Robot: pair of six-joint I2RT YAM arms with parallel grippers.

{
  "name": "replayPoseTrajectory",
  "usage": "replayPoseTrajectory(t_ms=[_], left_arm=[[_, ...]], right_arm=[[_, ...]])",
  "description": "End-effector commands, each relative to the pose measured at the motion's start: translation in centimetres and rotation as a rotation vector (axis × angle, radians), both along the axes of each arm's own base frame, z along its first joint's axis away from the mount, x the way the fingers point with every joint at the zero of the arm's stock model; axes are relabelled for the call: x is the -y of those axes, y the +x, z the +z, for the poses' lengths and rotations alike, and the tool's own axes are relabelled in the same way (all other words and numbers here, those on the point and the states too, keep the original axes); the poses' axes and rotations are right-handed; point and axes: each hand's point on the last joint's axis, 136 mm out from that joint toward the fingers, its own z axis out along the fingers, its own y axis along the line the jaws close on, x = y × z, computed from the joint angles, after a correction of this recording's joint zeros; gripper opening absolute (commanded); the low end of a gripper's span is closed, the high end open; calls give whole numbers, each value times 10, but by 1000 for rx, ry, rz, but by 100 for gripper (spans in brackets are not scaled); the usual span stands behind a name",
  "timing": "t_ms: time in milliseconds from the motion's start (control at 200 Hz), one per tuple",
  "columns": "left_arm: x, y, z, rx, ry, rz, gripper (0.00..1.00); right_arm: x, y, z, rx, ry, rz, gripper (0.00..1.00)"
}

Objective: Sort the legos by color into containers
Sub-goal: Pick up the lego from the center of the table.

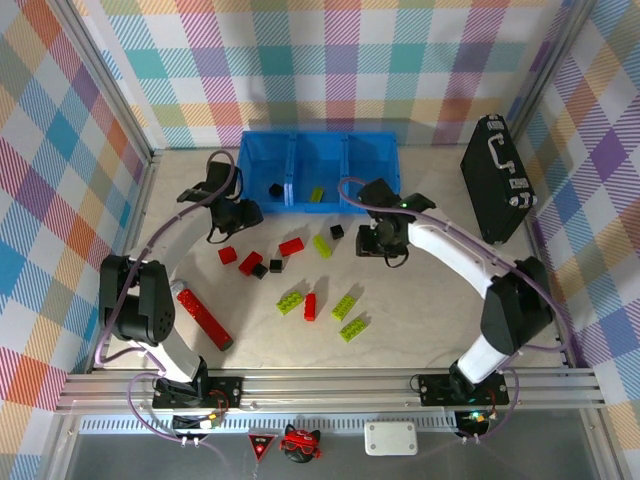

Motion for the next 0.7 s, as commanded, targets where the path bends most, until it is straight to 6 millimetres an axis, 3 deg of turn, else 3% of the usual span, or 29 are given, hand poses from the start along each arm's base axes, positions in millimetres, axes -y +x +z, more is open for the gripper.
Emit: replayPoseTrajectory(t_ms=[0,405,530,695], left_arm=[[-2,-19,6,-7,5,-8,45],[-18,-53,0,-19,-9,38,45],[-21,-57,2,-19,-1,42,45],[-24,-58,5,-13,12,46,45]], right_arm=[[-34,11,5,27,53,99,43],[-100,33,-43,22,13,294,41],[-109,39,-56,22,-10,323,41],[-106,49,-71,32,-78,321,40]])
